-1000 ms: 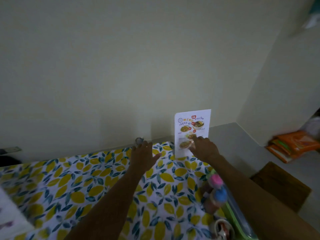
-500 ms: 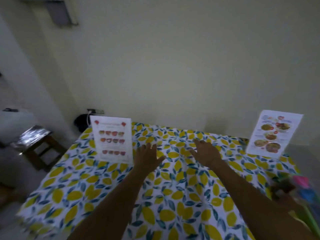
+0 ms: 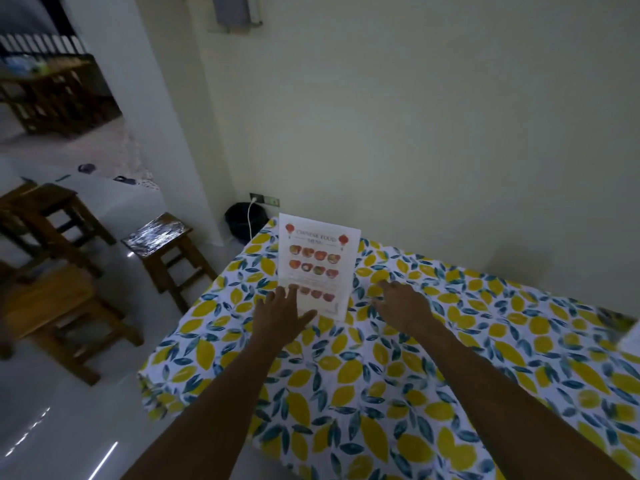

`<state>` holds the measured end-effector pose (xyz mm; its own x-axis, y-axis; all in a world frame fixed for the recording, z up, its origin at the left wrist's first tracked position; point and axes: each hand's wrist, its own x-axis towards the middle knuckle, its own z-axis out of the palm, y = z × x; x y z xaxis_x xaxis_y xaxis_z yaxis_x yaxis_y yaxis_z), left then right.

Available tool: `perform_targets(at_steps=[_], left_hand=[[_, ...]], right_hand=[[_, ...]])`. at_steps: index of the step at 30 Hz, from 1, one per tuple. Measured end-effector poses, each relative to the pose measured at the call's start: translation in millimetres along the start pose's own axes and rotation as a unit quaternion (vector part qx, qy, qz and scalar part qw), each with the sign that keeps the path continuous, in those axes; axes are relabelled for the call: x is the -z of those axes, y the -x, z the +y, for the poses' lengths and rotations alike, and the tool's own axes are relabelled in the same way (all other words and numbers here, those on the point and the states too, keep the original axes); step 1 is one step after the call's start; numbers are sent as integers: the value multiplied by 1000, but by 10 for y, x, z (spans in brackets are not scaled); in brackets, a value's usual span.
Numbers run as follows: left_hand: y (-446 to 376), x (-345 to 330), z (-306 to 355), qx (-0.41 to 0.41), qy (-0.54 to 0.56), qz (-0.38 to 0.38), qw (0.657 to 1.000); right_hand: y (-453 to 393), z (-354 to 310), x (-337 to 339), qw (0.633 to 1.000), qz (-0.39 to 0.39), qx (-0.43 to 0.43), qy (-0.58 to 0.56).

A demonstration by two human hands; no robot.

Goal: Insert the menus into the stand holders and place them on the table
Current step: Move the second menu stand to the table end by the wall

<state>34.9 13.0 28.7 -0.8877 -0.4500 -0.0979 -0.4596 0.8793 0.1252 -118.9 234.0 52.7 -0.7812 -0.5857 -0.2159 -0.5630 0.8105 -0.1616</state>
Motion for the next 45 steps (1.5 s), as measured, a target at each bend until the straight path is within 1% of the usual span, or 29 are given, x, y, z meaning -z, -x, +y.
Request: perform_targets(at_steps=[3,6,8,10,13,16,18,21,23,25,27,30,33,36,39,41,45], left_hand=[[-293,-35,-261,22,12,-11,1000],[-650,-113,-485,56,49,-27,997],[-880,-166,-620,70,60,-55,994],[-1121,-193,-717,82,79,-76,991],[-1444,-189,-786,79,145,-97,982],[-1644,-155,-777,37,233,-100,967],[-1757,-78,-787,29,251,-95,963],[-2002,36,-872,12,274,-104,956],[-2216,143,-949,-6,284,-89,955],[-2479,303,-1039,-6,294,-73,953],[-2845,375,-1186,-14,314,-73,947],[-3331,493,-1364,-27,356,-62,932],[-3698,585,-1506,-49,317,-48,946],[-4063,492,-1683,-77,299,-48,950],[-4308,394,-1830,-76,297,-52,950],[-4427,359,-1883,-74,312,-72,945],[-4642,298,-1973,-79,335,-79,936]], right_hand=[[-315,-131,-140,1000,1,-9,-22],[-615,-215,-347,992,-8,-62,-106],[-747,-258,-524,977,-17,-105,-186],[-839,-293,-687,956,-13,-130,-262],[-931,-354,-810,944,-25,-120,-307],[-993,-415,-837,947,-10,-110,-301],[-1042,-436,-797,944,11,-109,-311],[-1199,-454,-647,942,43,-83,-323],[-1410,-486,-521,947,68,-66,-308],[-1707,-549,-401,949,101,-53,-294],[-2040,-643,-298,949,121,-43,-287],[-2554,-796,-187,950,131,-60,-278],[-3013,-935,-176,949,134,-88,-271],[-3373,-1035,-235,950,130,-113,-261],[-3622,-1128,-291,952,127,-130,-246],[-3742,-1161,-335,952,120,-143,-242],[-3897,-1193,-386,954,107,-159,-230]])
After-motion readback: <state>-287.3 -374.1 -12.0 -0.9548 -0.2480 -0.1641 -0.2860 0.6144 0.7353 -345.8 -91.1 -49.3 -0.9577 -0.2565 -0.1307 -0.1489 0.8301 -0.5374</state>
